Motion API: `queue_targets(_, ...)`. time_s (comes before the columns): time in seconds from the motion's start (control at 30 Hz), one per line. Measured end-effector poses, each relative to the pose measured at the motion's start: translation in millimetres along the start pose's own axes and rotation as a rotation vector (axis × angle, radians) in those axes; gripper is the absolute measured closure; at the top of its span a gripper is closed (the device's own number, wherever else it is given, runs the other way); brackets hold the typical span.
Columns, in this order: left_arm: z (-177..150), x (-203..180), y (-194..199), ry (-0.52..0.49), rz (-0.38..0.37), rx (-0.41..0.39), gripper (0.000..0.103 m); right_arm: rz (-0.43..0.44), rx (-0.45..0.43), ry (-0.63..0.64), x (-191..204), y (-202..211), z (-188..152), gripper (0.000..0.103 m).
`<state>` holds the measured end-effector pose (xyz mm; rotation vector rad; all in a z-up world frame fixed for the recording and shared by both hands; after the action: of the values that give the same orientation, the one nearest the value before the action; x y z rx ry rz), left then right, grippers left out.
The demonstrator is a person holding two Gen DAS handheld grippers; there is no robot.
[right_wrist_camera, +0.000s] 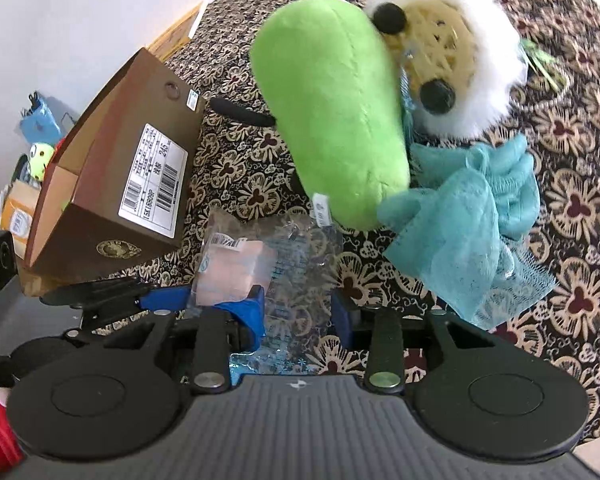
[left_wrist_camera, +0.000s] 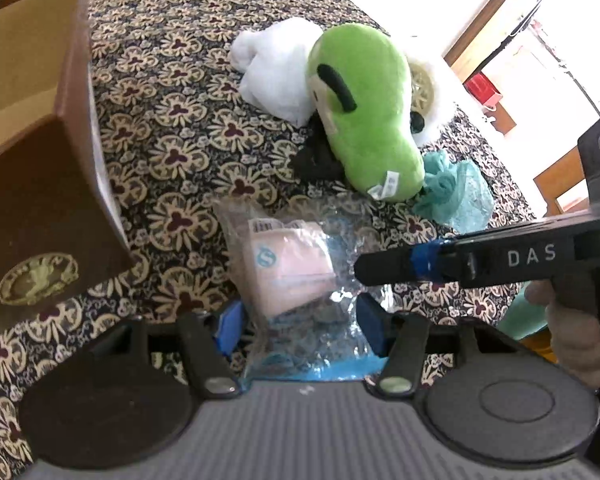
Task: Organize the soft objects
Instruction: 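Grasp the clear plastic bag with pink item using the right gripper, then carry the plastic bag into the box and open the right gripper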
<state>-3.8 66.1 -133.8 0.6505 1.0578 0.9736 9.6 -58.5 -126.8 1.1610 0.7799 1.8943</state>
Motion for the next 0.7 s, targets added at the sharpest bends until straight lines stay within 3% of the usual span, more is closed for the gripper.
queue_targets(0.37, 7, -9, 10, -0.057, 0.018, -0.059, 0.066, 0.027, -0.006, -0.064, -6, 2, 0, 0.079)
queue_targets(0.7, 25, -14, 62, -0.066, -0.032, -0.19, 0.088, 0.113, -0.083, -0.01, 28, 18, 13, 0.08)
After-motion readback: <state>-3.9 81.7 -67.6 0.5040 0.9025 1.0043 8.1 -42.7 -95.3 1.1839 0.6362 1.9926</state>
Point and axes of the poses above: each gripper's, at about its wrist camera, not at the fingertips, and y roughly against the way its jaws point, x to its left, z to its top, the point moved 8 cm from there along -y, roughly the way its jaws point, and after that the axes turned 10 degrees about y, right-handed, at the moved point
